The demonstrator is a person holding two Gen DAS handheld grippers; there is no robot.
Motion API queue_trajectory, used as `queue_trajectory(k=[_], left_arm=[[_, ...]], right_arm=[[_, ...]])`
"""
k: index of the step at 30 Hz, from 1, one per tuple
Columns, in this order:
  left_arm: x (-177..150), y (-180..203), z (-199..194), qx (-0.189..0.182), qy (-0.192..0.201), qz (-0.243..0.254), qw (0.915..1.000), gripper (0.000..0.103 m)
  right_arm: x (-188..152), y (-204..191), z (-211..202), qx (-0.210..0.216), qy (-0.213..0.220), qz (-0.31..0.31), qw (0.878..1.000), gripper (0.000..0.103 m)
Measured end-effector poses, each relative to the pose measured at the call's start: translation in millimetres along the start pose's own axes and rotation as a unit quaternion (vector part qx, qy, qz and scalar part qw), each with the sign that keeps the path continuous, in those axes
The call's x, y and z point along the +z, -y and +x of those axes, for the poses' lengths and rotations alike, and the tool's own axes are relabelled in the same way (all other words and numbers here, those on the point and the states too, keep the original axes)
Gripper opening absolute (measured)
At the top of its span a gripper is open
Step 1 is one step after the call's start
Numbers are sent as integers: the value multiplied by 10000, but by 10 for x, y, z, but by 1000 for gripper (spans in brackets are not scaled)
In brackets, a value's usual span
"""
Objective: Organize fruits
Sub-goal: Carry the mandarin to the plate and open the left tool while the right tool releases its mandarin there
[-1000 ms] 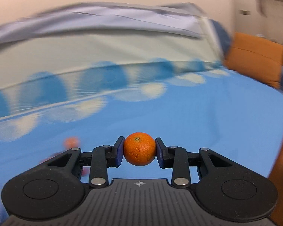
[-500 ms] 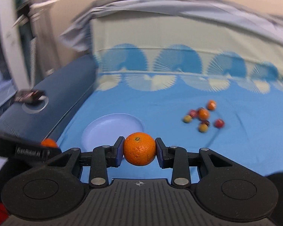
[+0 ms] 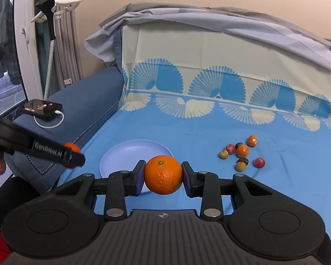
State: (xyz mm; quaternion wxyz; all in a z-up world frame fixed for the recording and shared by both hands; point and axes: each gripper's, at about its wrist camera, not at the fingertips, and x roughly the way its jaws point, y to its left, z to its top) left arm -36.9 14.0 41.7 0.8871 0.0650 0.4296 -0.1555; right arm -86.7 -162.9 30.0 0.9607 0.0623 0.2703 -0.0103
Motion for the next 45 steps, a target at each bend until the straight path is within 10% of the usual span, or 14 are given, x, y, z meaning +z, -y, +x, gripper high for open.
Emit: queue_trajectory(k=[27,45], left_arm=[[206,-89,504,182,-357,144,9991,37],[510,-330,1640,219,-893,128,9957,37]], right_arm=[[-35,-66,636,85,-551,-103,9984,37],[-36,-230,1812,192,-1234,-519,9908,37]])
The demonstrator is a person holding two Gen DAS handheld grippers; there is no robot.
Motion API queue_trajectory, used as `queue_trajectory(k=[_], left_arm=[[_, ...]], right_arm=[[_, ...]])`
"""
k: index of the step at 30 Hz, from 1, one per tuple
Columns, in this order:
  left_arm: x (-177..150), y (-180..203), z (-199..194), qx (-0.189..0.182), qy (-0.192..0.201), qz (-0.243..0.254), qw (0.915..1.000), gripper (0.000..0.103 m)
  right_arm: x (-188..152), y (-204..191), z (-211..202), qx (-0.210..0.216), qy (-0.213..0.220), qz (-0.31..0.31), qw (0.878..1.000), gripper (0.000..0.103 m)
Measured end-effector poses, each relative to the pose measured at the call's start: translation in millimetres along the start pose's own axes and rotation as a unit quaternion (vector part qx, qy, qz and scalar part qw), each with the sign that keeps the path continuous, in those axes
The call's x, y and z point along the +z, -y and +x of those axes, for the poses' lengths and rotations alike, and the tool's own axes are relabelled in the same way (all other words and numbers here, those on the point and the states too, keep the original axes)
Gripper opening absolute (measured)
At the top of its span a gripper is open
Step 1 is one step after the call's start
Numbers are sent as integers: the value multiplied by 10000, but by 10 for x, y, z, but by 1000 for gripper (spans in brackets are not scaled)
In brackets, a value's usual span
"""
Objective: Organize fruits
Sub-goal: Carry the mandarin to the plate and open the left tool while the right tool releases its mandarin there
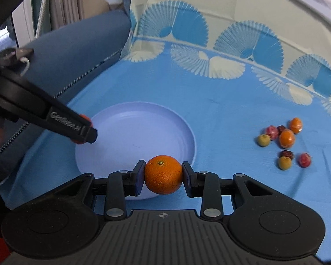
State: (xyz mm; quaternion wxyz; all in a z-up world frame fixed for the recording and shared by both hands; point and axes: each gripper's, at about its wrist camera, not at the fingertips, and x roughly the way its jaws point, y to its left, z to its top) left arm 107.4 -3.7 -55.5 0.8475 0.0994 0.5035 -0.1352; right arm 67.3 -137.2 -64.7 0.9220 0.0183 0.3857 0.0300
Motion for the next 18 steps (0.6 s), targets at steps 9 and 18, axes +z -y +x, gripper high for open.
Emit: queue_trajectory(k=[9,18], left_arm=[[145,-41,471,127,-265,189,9994,38],[322,-7,67,416,613,489,9961,103]], right_arm=[[25,-81,492,120,-357,-428,9984,37],[222,-4,173,-123,189,-470,9986,94]])
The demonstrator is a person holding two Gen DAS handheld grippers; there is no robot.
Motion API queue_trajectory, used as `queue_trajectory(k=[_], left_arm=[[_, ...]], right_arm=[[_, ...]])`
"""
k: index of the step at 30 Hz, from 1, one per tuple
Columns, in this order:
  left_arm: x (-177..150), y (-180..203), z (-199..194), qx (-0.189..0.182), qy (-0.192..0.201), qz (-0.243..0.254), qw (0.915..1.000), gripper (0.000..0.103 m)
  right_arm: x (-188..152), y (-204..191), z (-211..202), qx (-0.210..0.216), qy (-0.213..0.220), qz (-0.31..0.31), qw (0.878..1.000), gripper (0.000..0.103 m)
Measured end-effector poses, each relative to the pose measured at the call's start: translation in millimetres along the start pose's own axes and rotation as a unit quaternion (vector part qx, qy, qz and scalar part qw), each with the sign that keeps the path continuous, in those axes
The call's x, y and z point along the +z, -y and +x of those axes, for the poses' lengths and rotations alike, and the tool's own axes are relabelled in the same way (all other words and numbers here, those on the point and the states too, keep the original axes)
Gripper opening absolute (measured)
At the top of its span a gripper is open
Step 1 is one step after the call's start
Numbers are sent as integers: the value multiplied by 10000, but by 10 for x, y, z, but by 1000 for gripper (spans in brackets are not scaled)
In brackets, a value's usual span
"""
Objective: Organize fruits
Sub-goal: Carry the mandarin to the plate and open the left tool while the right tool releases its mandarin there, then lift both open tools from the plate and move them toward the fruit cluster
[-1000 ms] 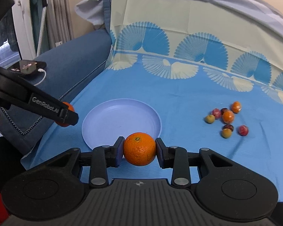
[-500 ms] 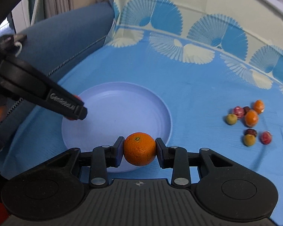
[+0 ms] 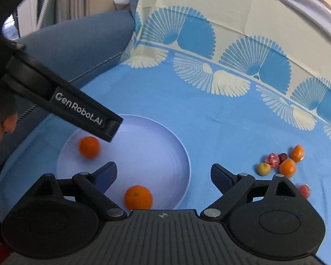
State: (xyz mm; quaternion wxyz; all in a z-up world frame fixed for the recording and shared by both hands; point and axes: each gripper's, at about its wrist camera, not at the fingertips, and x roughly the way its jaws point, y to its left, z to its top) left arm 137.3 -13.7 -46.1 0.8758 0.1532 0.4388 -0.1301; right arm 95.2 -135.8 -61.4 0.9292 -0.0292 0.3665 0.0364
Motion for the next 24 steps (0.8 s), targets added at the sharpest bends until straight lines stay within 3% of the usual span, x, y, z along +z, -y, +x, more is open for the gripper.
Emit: queue_trajectory(k=[8,12,24], left_arm=[[-588,-84,-531,40,-357,-398,9986,103],[-855,-112,-786,100,-458,-637,9969,103],[-1011,136,-1316,178,12,-541,9984,103]], right_arm=[[-348,-35,-741,196,-158,505,9984,102],[-449,-97,-1025,172,6,370,9992,102],[-522,-102,-1483,7,634,320,9975,102]])
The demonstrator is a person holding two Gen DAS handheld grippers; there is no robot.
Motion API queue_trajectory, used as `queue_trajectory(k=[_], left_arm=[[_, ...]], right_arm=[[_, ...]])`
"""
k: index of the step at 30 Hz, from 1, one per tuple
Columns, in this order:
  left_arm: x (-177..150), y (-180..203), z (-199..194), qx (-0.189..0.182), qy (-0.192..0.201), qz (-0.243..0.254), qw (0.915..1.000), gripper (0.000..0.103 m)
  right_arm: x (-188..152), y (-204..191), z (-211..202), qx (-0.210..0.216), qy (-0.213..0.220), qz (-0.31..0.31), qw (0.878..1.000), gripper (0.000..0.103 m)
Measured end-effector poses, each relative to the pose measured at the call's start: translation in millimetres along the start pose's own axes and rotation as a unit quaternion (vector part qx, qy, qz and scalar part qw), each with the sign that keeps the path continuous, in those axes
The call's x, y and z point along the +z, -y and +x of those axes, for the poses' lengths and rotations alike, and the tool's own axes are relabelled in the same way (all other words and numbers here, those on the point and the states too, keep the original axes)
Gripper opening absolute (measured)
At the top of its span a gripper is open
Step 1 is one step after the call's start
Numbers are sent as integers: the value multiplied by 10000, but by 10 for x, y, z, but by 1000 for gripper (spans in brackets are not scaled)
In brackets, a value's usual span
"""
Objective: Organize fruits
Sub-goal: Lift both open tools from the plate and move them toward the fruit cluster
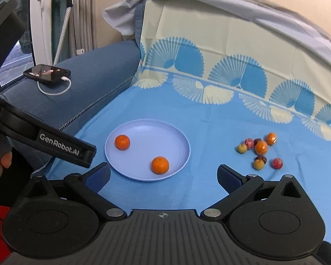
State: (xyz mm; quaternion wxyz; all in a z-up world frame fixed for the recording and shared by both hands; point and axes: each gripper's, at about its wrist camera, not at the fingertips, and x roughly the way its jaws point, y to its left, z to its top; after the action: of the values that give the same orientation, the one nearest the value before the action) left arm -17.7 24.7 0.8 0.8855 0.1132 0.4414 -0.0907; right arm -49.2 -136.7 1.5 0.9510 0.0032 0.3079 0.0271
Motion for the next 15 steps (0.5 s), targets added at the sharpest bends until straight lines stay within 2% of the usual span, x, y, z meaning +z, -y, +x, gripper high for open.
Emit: queue_trajectory(k=[15], left_arm=[[34,63,-170,3,194,86,9998,103]], right_arm=[[21,36,-109,-64,135,65,9999,102]])
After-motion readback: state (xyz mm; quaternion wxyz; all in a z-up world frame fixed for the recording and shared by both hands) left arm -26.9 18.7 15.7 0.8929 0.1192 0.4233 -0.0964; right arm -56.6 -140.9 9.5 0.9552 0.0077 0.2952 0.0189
